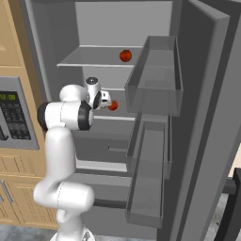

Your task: Place one tomato and one steak in each tupperware on the nearby counter, to pack two identical lunches.

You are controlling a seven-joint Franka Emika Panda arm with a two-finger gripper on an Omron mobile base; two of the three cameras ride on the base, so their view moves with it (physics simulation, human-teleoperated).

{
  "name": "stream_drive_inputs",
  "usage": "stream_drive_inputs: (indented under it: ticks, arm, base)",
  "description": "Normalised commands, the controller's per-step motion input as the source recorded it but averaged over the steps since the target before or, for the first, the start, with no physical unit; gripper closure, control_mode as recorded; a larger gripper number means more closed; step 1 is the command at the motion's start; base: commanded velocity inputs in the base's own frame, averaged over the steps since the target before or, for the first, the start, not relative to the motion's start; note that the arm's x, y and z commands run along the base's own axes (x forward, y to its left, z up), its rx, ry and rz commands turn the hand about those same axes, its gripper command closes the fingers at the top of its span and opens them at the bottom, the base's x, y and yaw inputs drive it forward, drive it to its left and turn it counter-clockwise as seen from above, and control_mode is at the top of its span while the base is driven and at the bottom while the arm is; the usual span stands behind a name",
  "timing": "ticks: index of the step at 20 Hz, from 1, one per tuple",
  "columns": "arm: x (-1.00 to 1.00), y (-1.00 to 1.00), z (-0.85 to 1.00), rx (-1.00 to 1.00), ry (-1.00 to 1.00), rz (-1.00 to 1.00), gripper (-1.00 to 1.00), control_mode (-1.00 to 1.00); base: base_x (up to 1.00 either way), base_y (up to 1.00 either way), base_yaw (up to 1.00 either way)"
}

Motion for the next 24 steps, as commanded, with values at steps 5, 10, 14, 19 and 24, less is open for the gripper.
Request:
stream_drive_inputs:
  ticks: [5, 10, 14, 19, 24]
  arm:
    - [-0.41, 0.00, -0.46, 0.00, 0.10, -0.05, -1.00, -1.00]
    - [-0.04, -0.18, -0.23, 0.00, 0.14, -0.05, -1.00, -1.00]
    - [0.13, -0.40, -0.24, 0.00, 0.11, -0.04, -1.00, -1.00]
    - [0.20, -0.39, -0.41, 0.00, 0.03, -0.01, -1.00, -1.00]
    - [0.16, -0.02, -0.86, 0.00, -0.12, 0.00, -1.00, -1.00]
  base:
    - [0.00, 0.00, 0.00]
    - [0.00, 0.00, 0.00]
    - [0.00, 0.00, 0.00]
    - [0.00, 0.00, 0.00]
    - [0.00, 0.00, 0.00]
